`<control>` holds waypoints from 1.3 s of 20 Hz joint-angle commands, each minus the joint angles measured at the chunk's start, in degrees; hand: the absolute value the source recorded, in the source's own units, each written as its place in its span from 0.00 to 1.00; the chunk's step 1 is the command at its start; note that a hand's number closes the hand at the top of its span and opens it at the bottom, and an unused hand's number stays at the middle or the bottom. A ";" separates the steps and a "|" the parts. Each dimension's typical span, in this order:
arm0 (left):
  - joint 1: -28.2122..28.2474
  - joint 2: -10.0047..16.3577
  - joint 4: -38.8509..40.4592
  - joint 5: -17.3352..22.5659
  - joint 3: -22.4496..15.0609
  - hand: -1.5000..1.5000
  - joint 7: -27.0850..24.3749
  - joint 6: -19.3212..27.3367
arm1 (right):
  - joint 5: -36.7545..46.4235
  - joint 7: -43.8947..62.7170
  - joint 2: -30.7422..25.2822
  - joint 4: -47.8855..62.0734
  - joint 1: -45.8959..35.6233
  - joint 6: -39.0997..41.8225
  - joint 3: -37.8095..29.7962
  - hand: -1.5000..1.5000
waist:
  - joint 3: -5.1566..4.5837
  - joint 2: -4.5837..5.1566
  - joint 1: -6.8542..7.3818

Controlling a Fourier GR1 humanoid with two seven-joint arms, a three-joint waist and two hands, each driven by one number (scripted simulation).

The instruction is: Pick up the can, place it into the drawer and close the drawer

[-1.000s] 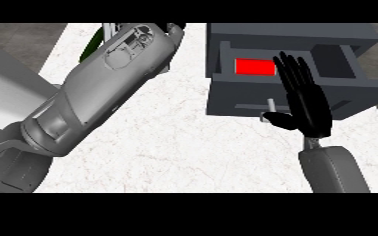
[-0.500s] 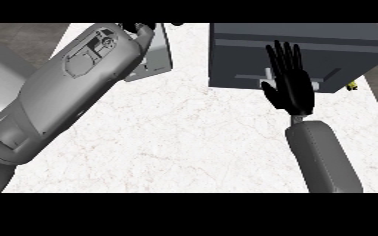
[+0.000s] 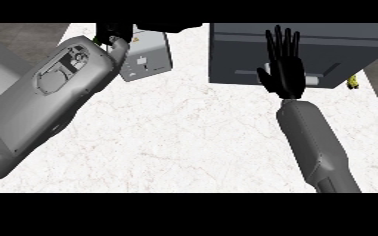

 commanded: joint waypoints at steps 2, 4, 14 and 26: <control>3.16 1.79 -4.22 -0.86 0.34 0.00 1.20 -0.37 | 0.92 3.03 -1.44 11.52 -10.52 -0.30 -3.06 0.00 | 0.26 1.22 1.62; 3.88 2.43 -5.52 -0.81 1.10 0.00 1.76 -1.82 | -0.41 0.17 -0.96 13.25 -10.75 -5.12 -3.80 0.00 | 0.28 1.18 0.93; 10.52 4.33 -10.74 -3.02 1.02 0.00 0.74 -1.44 | 0.52 3.04 -3.70 21.31 -22.17 -1.86 -5.20 0.00 | 0.26 1.51 1.66; 15.96 3.50 -15.07 -4.96 0.70 0.00 -1.85 -1.22 | -4.96 -2.83 -3.07 25.17 -26.10 -2.50 -10.76 0.00 | 0.40 2.35 3.00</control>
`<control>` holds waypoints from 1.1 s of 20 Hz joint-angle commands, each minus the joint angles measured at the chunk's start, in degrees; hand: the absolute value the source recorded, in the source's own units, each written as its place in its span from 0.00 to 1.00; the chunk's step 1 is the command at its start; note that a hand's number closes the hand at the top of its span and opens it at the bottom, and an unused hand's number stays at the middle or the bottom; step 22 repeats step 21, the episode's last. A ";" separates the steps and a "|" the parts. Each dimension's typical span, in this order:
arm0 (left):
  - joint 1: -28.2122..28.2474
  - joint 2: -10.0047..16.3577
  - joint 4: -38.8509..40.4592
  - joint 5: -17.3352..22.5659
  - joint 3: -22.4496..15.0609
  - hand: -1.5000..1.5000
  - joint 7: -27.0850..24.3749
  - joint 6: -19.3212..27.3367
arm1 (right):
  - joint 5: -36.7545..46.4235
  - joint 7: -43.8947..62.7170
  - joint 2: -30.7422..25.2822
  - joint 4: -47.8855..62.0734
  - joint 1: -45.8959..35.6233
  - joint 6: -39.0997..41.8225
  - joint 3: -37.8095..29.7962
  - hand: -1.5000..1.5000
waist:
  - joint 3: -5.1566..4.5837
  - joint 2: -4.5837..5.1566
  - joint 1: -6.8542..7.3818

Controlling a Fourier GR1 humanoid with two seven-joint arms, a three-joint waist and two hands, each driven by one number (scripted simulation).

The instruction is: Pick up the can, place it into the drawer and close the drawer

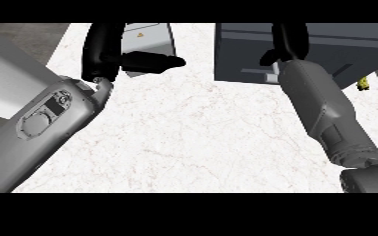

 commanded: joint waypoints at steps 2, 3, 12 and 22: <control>2.17 0.81 -1.23 -0.47 0.82 0.00 -1.32 -0.36 | -7.74 -6.97 2.21 -2.05 -3.60 0.37 -5.97 0.00 | 0.18 0.35 1.39; 2.04 0.87 -0.15 -0.13 1.27 0.00 -1.18 -1.01 | -9.30 -7.62 3.87 -2.31 -3.82 0.60 -7.12 0.00 | 0.18 0.38 0.90; 8.67 0.98 -2.31 -0.25 2.47 0.00 -4.78 -1.11 | -20.81 -16.69 6.28 -4.30 -4.96 6.27 -16.54 0.00 | 0.05 -0.30 -0.14; 11.08 3.70 -5.07 -0.22 5.75 0.00 -4.03 -3.70 | -29.77 -20.73 7.15 -3.56 -5.92 12.99 -23.42 0.00 | -0.04 -0.74 -1.64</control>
